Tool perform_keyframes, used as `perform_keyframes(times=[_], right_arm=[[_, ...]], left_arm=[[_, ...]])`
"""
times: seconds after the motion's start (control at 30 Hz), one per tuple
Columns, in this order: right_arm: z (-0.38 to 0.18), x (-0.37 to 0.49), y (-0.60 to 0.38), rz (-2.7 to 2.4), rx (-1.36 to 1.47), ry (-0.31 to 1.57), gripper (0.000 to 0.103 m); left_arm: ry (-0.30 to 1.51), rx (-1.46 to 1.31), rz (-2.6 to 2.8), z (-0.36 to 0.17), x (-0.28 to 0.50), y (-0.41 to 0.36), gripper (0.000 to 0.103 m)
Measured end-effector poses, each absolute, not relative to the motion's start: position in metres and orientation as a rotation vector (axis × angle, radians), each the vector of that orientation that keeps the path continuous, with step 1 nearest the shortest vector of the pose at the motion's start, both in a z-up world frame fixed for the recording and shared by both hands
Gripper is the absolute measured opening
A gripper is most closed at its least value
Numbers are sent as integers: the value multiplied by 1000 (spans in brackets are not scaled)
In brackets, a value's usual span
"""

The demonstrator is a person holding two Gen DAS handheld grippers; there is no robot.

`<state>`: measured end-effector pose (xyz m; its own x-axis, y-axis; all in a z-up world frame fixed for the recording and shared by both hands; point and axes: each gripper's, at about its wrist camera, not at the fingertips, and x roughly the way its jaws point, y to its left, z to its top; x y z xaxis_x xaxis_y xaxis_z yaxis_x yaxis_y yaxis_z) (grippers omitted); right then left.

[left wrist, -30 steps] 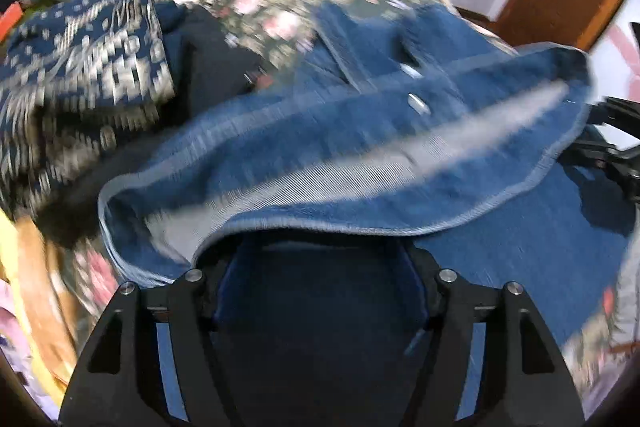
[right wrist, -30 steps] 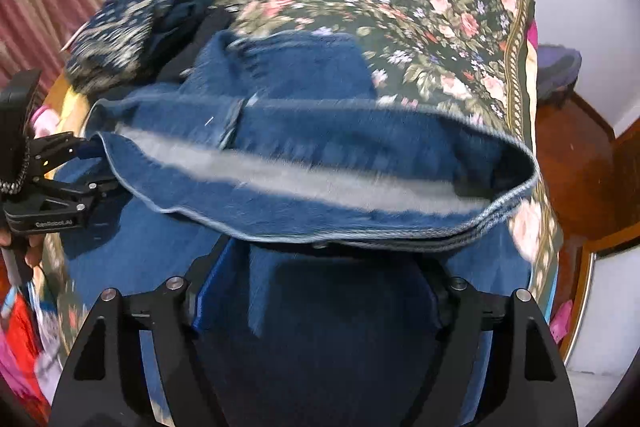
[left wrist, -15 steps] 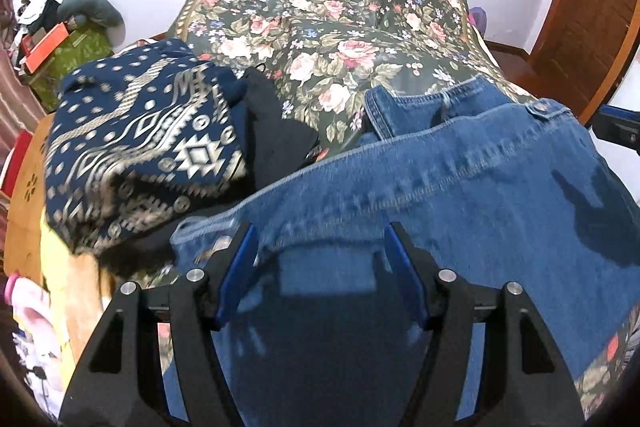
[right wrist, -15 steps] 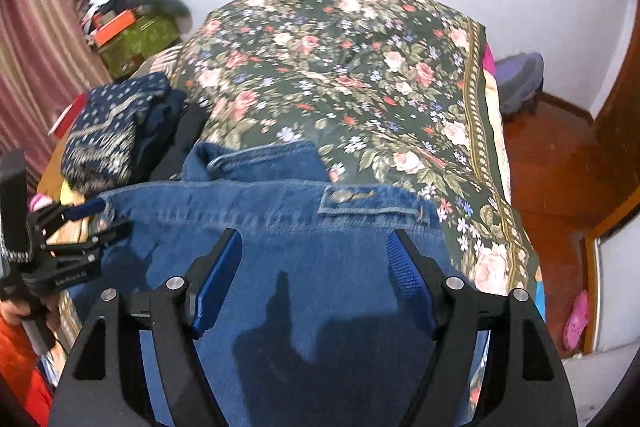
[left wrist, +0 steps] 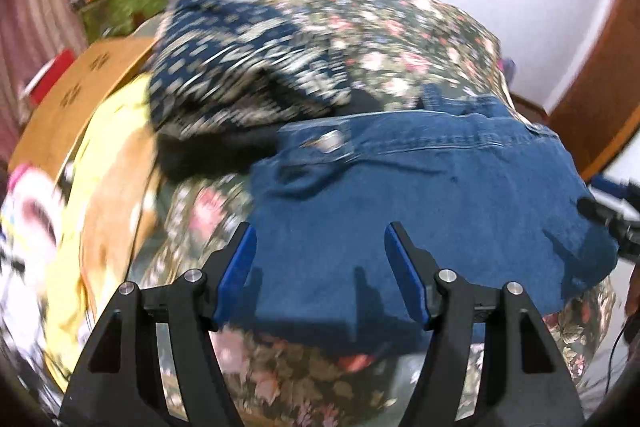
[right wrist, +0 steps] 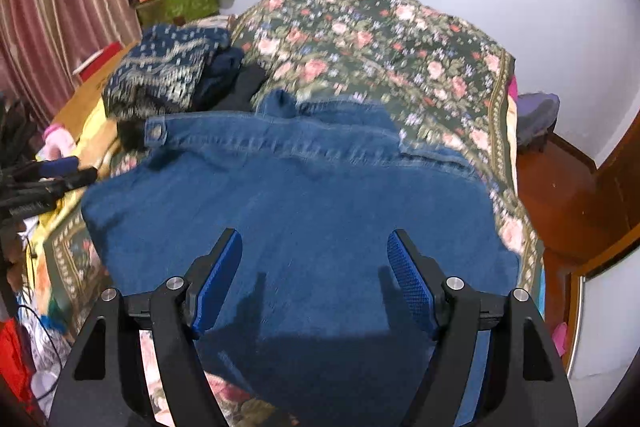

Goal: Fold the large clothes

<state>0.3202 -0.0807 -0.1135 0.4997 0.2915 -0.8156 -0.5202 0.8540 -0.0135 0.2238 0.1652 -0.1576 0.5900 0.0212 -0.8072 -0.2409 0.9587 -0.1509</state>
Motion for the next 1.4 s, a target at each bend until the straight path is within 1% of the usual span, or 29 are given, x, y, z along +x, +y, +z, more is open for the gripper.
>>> perform_keyframes(times=[0.2,0.33,0.47,0.63,0.8,0.9,0.97,1.0,1.03,1.07,1.27,1.4], right_arm=[[-142,314,-79,473,-313,992,72],[-143,303,-75,453,-360,955,72],[-143,302,-77,449,-344,950,73],[-145,299,-78,452,-334,932,74],[-146,298,-76,451,-331,927,75],[-146,298,-76,458,-323,931,75],[-146,298,-75,455,-325,935,75],[-146,297,-74,452,-328,937,75],[-145,297,-74,451,-327,938,75],[-145,296,-75,451,-326,940,75],[-144,290,-78,462,-321,921,75],[-145,291,-79,460,-320,910,76]], left_arm=[[966,-352,233,-184,192,191,66],[978,-600,238,-211,174,214,66],[1021,-855,170,-241,175,224,66],[988,-1089,37,-260,188,226,66],[1000,-1180,18,-280,212,224,66],[986,-1136,38,-280,226,218,68],[969,-1099,36,-278,231,211,74],[967,-1103,34,-280,232,207,82],[967,-1114,44,-282,231,205,86],[969,-1125,61,-284,229,203,87],[980,-1221,87,-288,221,209,87],[984,-1189,95,-286,226,207,87]])
